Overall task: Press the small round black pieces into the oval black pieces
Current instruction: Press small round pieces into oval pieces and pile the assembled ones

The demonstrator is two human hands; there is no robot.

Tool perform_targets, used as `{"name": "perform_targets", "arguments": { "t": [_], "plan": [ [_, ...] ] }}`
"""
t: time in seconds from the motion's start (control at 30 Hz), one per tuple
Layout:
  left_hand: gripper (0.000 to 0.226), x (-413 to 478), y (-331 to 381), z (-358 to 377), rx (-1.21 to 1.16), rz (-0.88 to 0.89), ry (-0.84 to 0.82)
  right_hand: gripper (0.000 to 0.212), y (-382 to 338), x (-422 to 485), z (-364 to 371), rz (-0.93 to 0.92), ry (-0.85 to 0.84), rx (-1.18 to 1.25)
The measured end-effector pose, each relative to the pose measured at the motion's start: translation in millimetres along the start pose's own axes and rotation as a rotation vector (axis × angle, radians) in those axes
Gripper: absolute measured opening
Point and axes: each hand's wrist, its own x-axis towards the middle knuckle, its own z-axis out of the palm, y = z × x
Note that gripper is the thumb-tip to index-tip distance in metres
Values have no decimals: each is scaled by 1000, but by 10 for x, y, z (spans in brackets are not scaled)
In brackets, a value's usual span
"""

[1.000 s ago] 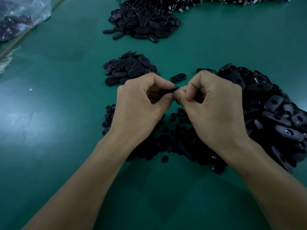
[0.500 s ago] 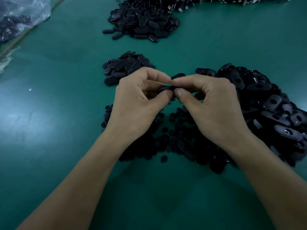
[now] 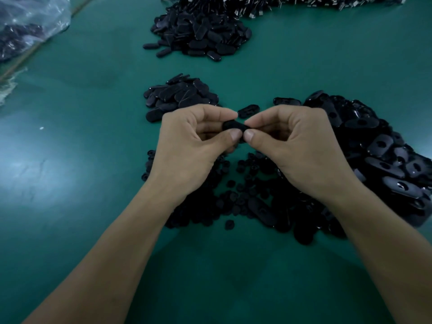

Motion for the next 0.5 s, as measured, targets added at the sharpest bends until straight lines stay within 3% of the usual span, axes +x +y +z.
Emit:
{"name": "perform_targets", "arguments": {
  "t": [0.5],
  "plan": [
    [28, -21, -5, 33, 166, 81, 55, 18, -30, -19, 36, -15, 36, -69]
  ]
}}
